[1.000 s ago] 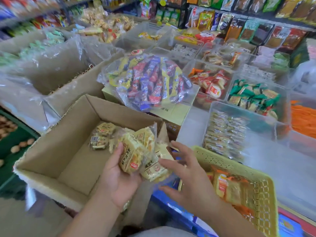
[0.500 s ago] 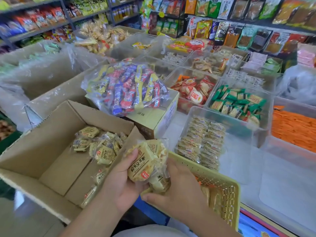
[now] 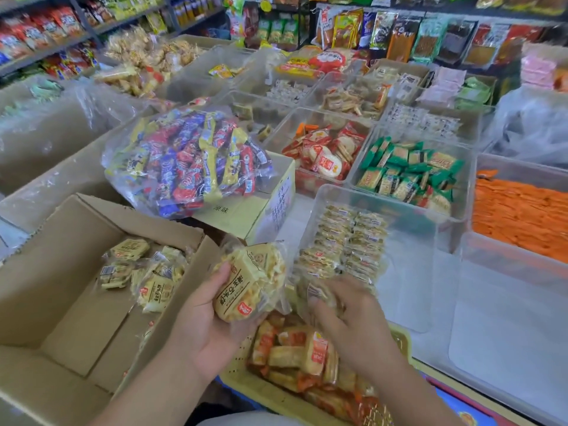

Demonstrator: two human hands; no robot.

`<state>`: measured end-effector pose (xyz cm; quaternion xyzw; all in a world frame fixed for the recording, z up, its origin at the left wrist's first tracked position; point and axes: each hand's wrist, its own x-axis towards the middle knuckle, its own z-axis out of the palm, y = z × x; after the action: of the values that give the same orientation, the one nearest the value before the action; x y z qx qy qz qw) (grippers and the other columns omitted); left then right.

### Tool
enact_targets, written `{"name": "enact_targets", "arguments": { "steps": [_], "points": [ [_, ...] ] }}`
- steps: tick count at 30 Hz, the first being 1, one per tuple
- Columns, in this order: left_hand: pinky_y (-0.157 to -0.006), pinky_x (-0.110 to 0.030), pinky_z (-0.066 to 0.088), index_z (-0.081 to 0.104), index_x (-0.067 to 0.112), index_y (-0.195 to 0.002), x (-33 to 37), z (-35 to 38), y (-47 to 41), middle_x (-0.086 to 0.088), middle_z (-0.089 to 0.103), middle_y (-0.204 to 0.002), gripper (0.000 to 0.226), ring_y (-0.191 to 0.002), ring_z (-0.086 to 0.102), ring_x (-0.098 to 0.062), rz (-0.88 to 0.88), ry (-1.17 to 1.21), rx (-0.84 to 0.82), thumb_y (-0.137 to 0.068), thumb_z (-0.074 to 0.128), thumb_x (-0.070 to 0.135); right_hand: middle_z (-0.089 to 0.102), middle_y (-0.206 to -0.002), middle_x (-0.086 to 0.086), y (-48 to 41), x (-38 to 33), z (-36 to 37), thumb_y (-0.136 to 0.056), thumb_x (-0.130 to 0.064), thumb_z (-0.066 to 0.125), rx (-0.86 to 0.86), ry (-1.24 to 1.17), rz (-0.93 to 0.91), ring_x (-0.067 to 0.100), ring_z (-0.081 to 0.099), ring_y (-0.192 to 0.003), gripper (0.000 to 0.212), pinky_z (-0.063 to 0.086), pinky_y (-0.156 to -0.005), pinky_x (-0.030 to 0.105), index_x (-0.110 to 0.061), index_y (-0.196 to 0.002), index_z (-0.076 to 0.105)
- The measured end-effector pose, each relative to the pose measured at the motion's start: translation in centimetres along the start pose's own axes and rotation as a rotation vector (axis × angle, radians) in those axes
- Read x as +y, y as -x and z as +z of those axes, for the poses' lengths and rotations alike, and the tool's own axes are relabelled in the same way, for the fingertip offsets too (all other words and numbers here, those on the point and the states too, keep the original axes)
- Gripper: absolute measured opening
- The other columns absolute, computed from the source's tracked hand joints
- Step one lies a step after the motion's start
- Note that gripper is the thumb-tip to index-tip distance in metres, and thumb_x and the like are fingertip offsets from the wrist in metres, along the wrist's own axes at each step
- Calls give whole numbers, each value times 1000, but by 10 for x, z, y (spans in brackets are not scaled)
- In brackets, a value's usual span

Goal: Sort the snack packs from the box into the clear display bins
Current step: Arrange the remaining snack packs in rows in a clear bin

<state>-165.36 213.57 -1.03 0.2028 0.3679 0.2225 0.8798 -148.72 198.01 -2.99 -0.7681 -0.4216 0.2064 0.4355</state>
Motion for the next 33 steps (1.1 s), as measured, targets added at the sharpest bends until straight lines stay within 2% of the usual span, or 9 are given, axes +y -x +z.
{"name": "enact_targets", "arguments": {
  "steps": [2,5,9,11,14,19,25,29,33],
  "points": [
    [-96,-52,55,82,14,-107,1,-1,-6,-15,72,-128,35,-110,73,-33,10,11,35,-78,75,34,64,-89,-12,-12,9,-15,-88,-24,70,92,-24,23,3,60,-89,18,43,-71,12,-42,-92,69],
    [-84,-51,61,82,14,-107,1,-3,-12,-14,73,-125,36,-102,76,-33,2,35,75,-77,75,33,66,-98,-22,-39,22,-34,-88,-19,73,190,-42,86,-4,60,-91,32,42,-69,10,-50,-92,66],
    [-64,-41,62,74,15,-121,-4,-3,-14,-14,74,-123,60,-92,78,-30,-32,72,92,-65,85,33,61,-90,-24,-83,45,-40,-90,-18,73,249,96,82,-3,55,-85,23,37,-67,8,-37,-102,69],
    [-63,-41,62,77,14,-115,-7,-5,-14,-14,75,-121,57,-90,78,-29,-31,81,96,-62,86,32,60,-92,-17,-101,55,-32,-90,-16,73,229,204,69,7,55,-88,23,39,-72,14,-22,-113,74],
    [-63,-41,62,84,15,-96,-7,-8,-14,-14,77,-114,34,-84,78,-29,-13,87,92,-66,83,30,66,-104,0,-120,70,-16,-90,-11,74,157,307,55,22,63,-95,31,47,-85,26,-13,-121,74],
    [-67,-40,62,84,16,-97,-4,-18,-11,-12,77,-116,33,-88,78,-28,-5,93,107,-67,83,31,67,-117,4,-126,90,7,-96,-18,67,-108,432,89,25,64,-103,27,49,-87,30,-20,-123,74],
    [-66,-41,62,85,15,-92,-2,-20,-7,-14,77,-113,22,-85,78,-29,27,88,126,-76,76,29,64,-135,2,-123,99,8,-105,-23,52,-217,446,91,24,57,-123,32,43,-102,31,-19,-134,65],
    [-69,-49,63,81,9,-102,-2,-15,-5,-19,75,-117,31,-94,77,-37,4,26,148,-75,73,23,57,-143,3,-116,83,1,-103,-37,52,-250,468,100,24,51,-132,46,39,-109,34,-19,-146,53],
    [-72,-52,62,67,15,-125,-1,-15,-4,-20,72,-125,47,-105,73,-43,-2,-3,118,-79,74,19,60,-138,-3,-82,41,1,-101,-48,50,-74,285,-16,18,49,-132,48,36,-108,31,-21,-138,61]
  ]
}}
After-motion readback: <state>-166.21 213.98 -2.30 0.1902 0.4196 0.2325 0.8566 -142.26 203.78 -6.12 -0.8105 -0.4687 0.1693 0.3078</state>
